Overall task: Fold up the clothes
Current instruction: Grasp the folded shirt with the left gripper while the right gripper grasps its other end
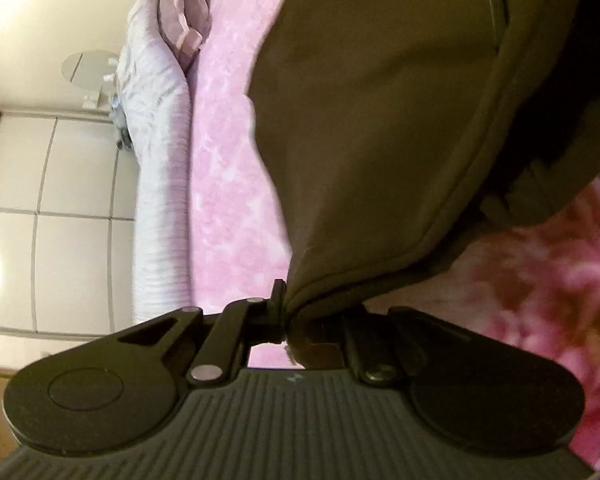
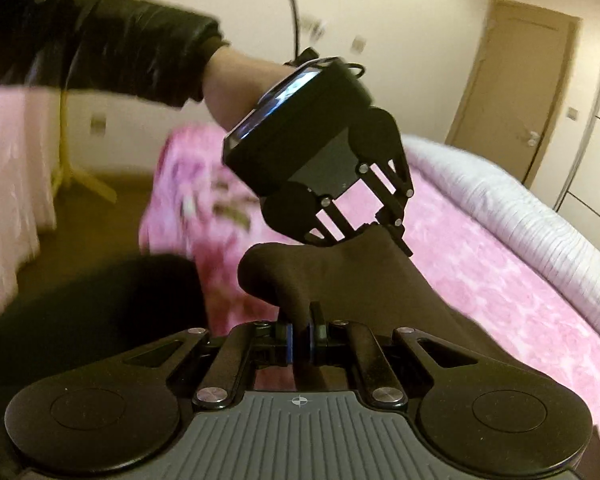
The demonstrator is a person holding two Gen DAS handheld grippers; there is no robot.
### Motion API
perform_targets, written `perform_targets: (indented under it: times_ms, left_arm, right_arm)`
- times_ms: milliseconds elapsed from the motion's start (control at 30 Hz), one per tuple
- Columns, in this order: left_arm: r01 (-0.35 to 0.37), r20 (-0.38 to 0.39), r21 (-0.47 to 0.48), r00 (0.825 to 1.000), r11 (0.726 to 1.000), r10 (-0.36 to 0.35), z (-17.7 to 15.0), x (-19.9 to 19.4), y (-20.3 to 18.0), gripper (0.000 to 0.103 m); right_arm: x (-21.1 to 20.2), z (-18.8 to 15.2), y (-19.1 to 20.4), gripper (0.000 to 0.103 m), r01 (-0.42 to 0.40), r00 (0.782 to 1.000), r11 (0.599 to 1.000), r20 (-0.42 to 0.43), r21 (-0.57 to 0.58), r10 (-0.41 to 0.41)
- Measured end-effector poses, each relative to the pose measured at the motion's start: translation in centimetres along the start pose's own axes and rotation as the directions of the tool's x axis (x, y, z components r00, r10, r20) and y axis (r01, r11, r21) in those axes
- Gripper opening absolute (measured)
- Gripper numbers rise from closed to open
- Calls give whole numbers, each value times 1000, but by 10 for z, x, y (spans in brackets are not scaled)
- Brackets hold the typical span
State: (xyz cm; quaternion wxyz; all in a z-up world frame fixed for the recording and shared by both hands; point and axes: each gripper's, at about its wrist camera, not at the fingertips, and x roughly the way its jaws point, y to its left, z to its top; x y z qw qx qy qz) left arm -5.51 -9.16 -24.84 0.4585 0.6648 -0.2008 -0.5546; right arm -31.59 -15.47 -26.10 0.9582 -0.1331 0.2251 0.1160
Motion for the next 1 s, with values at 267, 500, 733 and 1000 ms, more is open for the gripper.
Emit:
perform_targets:
  times_ms: [267,500,733,1000]
  left_arm:
    - [-115,138,153,986,981,94,118,48,117,11]
    - [-8,213,271,976,962,-52,249,184,105,21]
    - [161,169,8,972,987,-160,246,230,100,36]
    - [331,137,-533,942,779,-307,164,213,123,38]
  right_arm:
    - [-82,-32,-96,5,201,941,899,180,389,-288]
    - [-120,-122,-179,6,251,884,561,50,789,-465]
    - [-134,-237,-227,6,183,898,138,-109,973,-426]
    - [-141,-230,-224,17,186,894,119,-117,975,-433]
